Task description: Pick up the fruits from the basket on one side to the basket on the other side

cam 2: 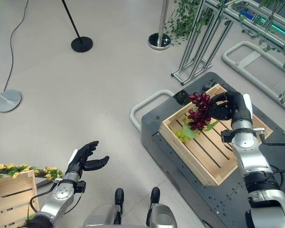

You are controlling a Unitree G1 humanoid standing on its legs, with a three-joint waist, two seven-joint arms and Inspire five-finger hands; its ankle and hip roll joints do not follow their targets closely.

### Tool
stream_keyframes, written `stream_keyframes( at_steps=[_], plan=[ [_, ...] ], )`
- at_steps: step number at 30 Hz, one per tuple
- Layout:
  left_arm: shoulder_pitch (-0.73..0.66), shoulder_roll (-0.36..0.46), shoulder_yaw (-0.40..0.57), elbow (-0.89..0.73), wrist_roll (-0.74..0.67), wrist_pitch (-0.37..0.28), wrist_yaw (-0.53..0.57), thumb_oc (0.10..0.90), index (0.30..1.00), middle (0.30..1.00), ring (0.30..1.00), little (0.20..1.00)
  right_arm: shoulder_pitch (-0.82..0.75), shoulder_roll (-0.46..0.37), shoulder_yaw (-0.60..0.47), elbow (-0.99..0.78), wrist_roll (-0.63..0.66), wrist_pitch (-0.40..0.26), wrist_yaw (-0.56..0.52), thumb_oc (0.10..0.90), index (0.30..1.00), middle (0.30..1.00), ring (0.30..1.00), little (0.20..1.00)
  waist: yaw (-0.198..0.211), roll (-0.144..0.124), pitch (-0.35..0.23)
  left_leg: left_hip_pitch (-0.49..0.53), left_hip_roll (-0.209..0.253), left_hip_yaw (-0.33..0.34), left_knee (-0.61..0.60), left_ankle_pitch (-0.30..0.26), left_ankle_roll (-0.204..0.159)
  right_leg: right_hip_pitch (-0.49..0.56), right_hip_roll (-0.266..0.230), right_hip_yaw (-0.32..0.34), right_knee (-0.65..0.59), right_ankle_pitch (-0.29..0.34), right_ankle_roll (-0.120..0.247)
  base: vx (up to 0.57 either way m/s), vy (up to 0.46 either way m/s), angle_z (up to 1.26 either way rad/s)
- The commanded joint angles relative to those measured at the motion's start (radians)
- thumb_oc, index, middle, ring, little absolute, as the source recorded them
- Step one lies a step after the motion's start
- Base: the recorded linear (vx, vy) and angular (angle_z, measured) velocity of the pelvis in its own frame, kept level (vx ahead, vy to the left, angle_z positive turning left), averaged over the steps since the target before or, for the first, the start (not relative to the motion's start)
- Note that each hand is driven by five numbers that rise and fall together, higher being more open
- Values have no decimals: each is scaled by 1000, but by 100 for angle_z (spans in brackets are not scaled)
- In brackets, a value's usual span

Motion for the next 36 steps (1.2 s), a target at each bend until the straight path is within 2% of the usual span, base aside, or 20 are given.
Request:
stream_keyframes(
  at_steps=[1, 10, 13, 20, 29, 36],
  plan=[
    [-62, 74, -27, -82, 79, -40, -31, 800, 900, 900, 900, 900, -88, -43, -66, -102, 83, -175, 11, 400, 300, 300, 300, 300, 30, -29, -140, -23, 22, -16, 20, -11, -37, -3, -8, 19, 58, -8, -38, 49, 24, 15],
    [-113, 159, -26, -226, 74, -2, -150, 800, 900, 900, 900, 900, -123, 23, -36, -215, 129, -173, 46, 400, 300, 300, 300, 300, 43, -13, -174, -12, 18, -41, -41, 21, -45, 23, -9, 0, -2, 20, -25, 39, 40, 8],
    [-142, 170, -33, -265, 38, 4, -193, 800, 900, 900, 900, 900, -139, 38, -22, -247, 148, -162, 70, 400, 300, 300, 300, 300, 44, -11, -184, -21, 15, -45, -46, 23, -48, 25, -11, -6, -22, 29, -20, -2, 40, 13],
    [-217, 164, -71, -318, -3, 69, -274, 800, 900, 900, 900, 900, -188, 88, 41, -292, 180, -125, 106, 400, 300, 300, 300, 300, 47, -11, -199, -20, 12, -45, -46, 19, -42, 29, -21, -17, -27, 30, -13, -4, 22, 8],
    [-320, 133, -94, -364, -11, 185, -271, 800, 900, 900, 900, 900, -255, 162, 141, -322, 171, -59, 124, 400, 300, 300, 300, 300, 55, -13, -217, 3, 9, -55, -46, 7, -36, 55, -32, -28, -30, 22, -9, 15, 23, 6],
    [-371, 97, -85, -392, -33, 239, -209, 800, 900, 900, 900, 900, -275, 217, 189, -332, 161, -24, 131, 400, 300, 300, 300, 300, 65, -16, -227, 14, 8, -63, -46, 1, -33, 69, -37, -34, -30, 19, -6, 21, 24, 7]
  ],
)
